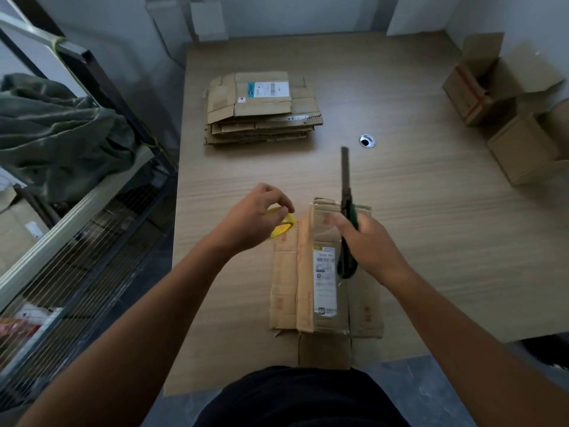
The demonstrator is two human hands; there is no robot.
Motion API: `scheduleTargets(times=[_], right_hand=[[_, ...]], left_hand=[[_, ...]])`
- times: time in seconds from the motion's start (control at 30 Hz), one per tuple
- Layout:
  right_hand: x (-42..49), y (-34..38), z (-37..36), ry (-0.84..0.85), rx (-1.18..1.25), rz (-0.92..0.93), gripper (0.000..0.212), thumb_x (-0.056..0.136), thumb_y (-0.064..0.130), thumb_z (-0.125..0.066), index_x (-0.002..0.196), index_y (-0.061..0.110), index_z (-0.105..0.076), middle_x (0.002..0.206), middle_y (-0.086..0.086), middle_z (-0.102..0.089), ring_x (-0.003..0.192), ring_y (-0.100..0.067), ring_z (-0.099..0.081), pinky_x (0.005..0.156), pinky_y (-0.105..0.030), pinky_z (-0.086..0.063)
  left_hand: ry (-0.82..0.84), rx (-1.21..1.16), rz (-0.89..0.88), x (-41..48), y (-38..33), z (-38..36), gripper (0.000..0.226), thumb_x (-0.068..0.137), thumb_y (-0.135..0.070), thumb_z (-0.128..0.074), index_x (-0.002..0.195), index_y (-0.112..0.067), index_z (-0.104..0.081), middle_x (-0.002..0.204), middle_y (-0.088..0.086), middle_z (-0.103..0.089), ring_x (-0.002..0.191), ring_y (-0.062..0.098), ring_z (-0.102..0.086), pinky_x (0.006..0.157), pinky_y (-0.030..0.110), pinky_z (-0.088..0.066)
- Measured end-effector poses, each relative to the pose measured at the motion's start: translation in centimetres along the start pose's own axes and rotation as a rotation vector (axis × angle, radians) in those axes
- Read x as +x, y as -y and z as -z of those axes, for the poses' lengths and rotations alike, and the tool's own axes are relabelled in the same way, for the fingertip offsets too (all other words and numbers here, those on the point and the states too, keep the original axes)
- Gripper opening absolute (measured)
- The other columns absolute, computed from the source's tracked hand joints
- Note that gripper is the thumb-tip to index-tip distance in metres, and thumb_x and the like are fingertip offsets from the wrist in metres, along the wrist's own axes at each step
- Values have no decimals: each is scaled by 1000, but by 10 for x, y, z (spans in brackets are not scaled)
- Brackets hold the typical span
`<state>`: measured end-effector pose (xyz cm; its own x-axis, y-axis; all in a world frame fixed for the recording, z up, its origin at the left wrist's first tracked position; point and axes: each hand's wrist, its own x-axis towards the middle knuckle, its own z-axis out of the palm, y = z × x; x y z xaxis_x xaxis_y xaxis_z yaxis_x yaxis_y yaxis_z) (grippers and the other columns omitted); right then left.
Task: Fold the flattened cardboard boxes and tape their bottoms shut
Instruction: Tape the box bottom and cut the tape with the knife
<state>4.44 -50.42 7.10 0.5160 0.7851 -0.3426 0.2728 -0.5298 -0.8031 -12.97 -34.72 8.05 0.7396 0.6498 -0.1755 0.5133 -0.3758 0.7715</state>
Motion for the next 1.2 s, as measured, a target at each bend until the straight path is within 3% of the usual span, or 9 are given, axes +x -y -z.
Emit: scheduleTargets(times=[0.17,0.3,0.4,0.57,0.73,0.83,1.0,1.07,1.2], right_hand=[[-54,-14,11,147,553,-7,18,101,31,-58,105,14,-56,71,-6,-58,66,-24,-59,69,-41,-55],[-89,-19,19,113,536,82,33,80,36,-75,99,12,-63,65,0,-51,58,-19,-49,56,-35,-49],[-112,-27,28,39,487,125,22,87,28,-77,94,10,-65,61,-3,-52,54,-25,-49,51,-37,-45],[-157,-55,47,0,426,158,7,96,16,-69,92,11,-65,60,6,-56,54,-14,-51,52,-28,-46],[-189,-72,56,-19,462,105,12,98,15,-66,85,15,-64,60,-4,-50,52,-17,-46,50,-30,-41],[-205,-78,55,2,534,55,14,99,18,-65,87,10,-64,63,-12,-50,54,-23,-46,53,-35,-41],[-216,-88,64,-46,653,-28,17,96,18,-69,81,13,-70,58,-5,-55,54,-20,-49,52,-34,-43],[-218,-92,68,-95,641,-51,20,96,17,-69,78,9,-68,53,-2,-55,48,-17,-47,47,-29,-39],[-208,-103,78,-273,674,-130,21,96,18,-68,77,8,-66,55,-3,-56,46,-17,-46,47,-29,-38]], left_hand=[[120,-26,-106,-38,-46,-16,16,100,-22,-58,103,-36,-66,123,-9,-46,98,8,-57,72,24,-56],[192,-11,-131,-68,-74,-41,18,102,-22,-56,112,-33,-66,124,-9,-44,100,10,-57,70,17,-55],[208,-10,-146,-91,-89,-59,20,103,-22,-56,119,-28,-66,124,-8,-45,97,13,-59,71,18,-56],[232,-66,-125,-132,-112,-97,27,102,-26,-58,128,-26,-67,121,-8,-53,89,13,-66,70,27,-60],[147,-256,-7,-167,-118,-129,56,98,-30,-65,149,-37,-43,106,1,-67,78,16,-71,65,26,-57],[119,-398,91,-185,-117,-143,45,94,-39,-67,135,-25,-53,91,11,-71,78,17,-69,67,36,-58],[142,-778,96,-209,-108,-154,23,94,-34,-65,114,-24,-67,103,6,-73,93,29,-68,72,34,-56],[140,-677,43,-211,-110,-143,23,97,-33,-63,114,-18,-64,91,6,-72,80,28,-66,61,30,-56],[76,-118,-80,-194,-106,-95,39,85,-52,-61,109,-22,-67,71,8,-67,55,11,-59,53,26,-52]])
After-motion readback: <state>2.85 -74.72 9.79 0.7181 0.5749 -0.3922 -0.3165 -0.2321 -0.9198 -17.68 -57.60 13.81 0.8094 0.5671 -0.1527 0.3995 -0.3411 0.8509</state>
